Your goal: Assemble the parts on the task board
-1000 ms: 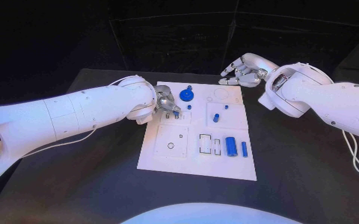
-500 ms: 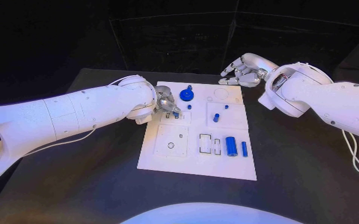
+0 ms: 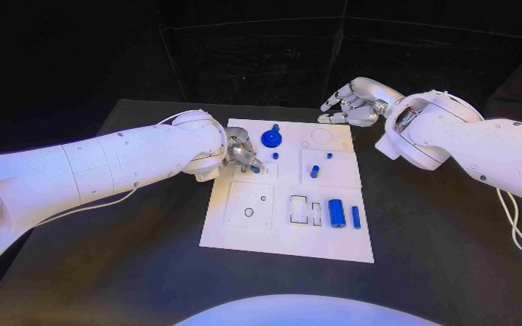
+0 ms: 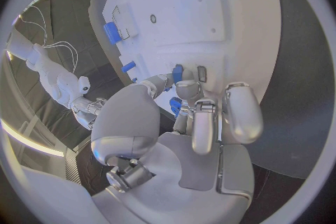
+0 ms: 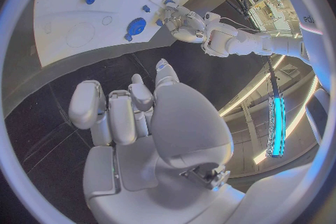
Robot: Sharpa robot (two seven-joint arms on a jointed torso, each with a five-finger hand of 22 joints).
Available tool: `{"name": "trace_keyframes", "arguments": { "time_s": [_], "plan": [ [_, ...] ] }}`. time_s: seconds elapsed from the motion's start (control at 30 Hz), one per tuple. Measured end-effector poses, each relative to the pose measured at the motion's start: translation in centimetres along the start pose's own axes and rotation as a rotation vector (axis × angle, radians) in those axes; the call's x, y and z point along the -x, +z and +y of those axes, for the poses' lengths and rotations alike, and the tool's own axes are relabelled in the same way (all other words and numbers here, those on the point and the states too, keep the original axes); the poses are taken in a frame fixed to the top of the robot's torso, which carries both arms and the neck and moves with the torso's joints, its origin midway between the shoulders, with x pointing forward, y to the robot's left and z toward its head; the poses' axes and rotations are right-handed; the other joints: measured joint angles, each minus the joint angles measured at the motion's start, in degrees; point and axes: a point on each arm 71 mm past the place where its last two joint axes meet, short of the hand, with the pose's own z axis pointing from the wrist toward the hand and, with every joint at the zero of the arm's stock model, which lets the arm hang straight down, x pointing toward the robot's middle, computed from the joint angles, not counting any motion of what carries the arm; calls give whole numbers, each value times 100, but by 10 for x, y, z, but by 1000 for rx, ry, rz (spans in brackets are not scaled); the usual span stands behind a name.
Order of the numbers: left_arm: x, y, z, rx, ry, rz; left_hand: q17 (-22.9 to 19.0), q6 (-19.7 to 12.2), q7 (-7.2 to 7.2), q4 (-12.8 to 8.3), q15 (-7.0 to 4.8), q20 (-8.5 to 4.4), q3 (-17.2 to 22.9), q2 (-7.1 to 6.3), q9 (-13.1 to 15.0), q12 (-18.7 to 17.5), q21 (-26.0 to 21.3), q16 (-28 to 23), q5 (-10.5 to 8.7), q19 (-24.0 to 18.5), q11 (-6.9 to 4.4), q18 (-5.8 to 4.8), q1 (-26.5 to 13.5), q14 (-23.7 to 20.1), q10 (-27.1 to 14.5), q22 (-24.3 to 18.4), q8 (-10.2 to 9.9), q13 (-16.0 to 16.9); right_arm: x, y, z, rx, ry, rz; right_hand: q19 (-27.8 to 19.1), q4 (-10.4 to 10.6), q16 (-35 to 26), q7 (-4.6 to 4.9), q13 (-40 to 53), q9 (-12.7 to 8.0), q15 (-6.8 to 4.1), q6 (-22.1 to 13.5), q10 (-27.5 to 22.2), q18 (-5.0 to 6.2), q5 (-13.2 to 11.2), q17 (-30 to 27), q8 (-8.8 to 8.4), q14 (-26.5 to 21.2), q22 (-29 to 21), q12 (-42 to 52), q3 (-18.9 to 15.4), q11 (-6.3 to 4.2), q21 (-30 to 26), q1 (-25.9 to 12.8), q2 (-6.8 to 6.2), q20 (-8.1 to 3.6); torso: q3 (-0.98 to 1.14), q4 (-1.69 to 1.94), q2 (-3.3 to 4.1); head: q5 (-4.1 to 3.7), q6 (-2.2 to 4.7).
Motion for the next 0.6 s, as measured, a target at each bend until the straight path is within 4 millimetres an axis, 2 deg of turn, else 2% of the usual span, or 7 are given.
{"name": "trace_keyframes", "arguments": {
  "time_s": [0.4, 0.6],
  "plan": [
    [0, 0, 0, 1, 6, 2, 0, 3, -4, 0, 0, 0, 0, 8, 3, 0, 0, 0, -2, 0, -23, 0, 8, 0, 24, 1, 35, 1, 0, 0, 0, -1, 0, 2, -21, 0, 0, 0, 0, 0, 0, 0, 0, 0, 0, -13, 24, 0, -9, 0, 0, 0, 0, 0, 0, -21, 0, -8, 0, 9, -7],
    [0, 2, 0, 4, 6, 1, 0, 90, -90, 16, 0, 0, 17, 7, 6, 43, 24, 0, -7, 0, -64, 1, -75, 0, 65, 33, 69, 21, 0, 0, 0, -1, 0, 2, -21, 0, 1, 0, 0, 0, 0, 0, 0, 0, 0, -13, 24, 0, -9, 0, 0, 0, 0, 0, 0, -21, 2, -9, 1, 5, -12]
  ]
}}
